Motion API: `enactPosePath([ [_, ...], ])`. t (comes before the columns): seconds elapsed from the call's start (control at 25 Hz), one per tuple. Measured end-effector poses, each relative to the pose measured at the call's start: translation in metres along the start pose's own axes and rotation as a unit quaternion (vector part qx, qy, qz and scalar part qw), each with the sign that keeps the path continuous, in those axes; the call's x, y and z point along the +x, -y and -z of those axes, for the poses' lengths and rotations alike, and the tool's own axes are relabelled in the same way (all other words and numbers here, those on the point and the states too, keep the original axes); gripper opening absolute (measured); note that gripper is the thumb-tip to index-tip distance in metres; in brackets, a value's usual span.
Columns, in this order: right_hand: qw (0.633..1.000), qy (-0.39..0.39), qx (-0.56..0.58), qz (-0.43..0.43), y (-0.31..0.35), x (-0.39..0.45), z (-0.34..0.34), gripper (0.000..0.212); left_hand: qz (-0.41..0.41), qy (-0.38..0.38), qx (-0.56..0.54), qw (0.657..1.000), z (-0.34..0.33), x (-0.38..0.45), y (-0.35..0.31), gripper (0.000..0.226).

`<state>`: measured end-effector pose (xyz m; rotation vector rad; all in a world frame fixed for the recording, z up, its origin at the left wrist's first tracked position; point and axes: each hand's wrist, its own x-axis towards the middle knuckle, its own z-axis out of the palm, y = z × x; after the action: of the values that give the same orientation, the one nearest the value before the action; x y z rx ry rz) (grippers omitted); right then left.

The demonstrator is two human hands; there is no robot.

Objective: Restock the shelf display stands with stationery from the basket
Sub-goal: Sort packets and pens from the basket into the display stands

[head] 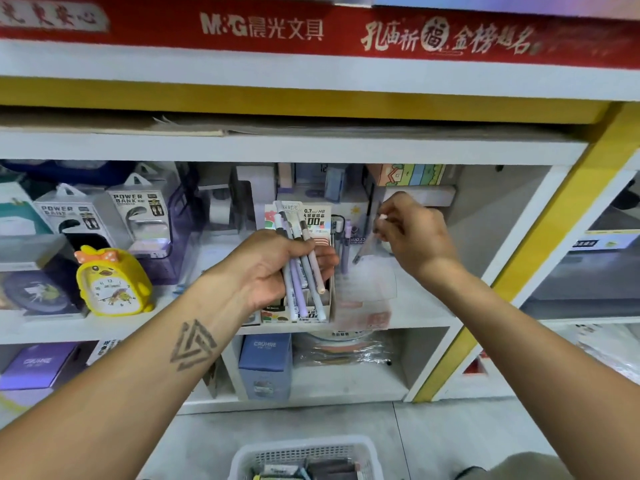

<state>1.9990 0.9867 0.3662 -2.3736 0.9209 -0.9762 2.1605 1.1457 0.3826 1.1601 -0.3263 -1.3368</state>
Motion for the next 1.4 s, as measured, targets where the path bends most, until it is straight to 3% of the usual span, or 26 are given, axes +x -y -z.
enactPosePath([
  [0.24, 0.998, 0.042, -0.041, 0.037, -0.003, -0.007, -0.014, 0.002, -0.011, -0.016, 0.013, 1.0, -0.003, 0.007, -0.002, 0.025],
  [0.4, 0.999, 0.021, -0.034, 0.026, -0.005, -0.007, -0.013, 0.003, -0.019, -0.024, 0.004, 1.0, -0.004, 0.007, -0.001, 0.029],
  [0.68, 0.996, 0.066, -0.026, 0.05, -0.003, -0.005, -0.018, 0.009, -0.014, -0.031, 0.007, 0.999, 0.0, 0.003, 0.001, 0.024],
  [0.8, 0.99, 0.043, -0.083, 0.106, -0.002, -0.004, -0.018, 0.026, -0.01, -0.033, 0.004, 0.999, 0.001, 0.002, 0.003, 0.025],
  [0.88, 0.977, 0.071, -0.162, 0.117, -0.002, -0.004, -0.021, 0.048, -0.009, -0.027, 0.005, 1.0, -0.001, 0.003, 0.004, 0.023],
  [1.0, 0.959, 0.127, -0.228, 0.106, -0.001, -0.007, -0.025, 0.057, -0.01, -0.014, 0.02, 1.0, -0.004, 0.004, 0.006, 0.018],
  [1.08, 0.974, 0.124, -0.177, 0.073, 0.005, -0.006, -0.022, 0.052, -0.013, -0.011, 0.026, 1.0, -0.005, 0.006, 0.007, 0.017],
  [1.16, 0.996, 0.085, -0.013, -0.021, 0.015, -0.001, -0.016, 0.039, -0.016, -0.008, 0.032, 0.999, -0.008, 0.006, 0.008, 0.015],
  [1.28, 0.946, 0.109, 0.269, -0.142, 0.029, -0.002, -0.007, 0.031, -0.019, 0.011, 0.053, 0.998, -0.014, 0.005, 0.012, 0.02],
  [1.4, 0.92, 0.115, 0.335, -0.168, 0.033, -0.006, -0.005, 0.019, -0.003, 0.048, 0.068, 0.997, -0.019, 0.003, 0.015, 0.026],
])
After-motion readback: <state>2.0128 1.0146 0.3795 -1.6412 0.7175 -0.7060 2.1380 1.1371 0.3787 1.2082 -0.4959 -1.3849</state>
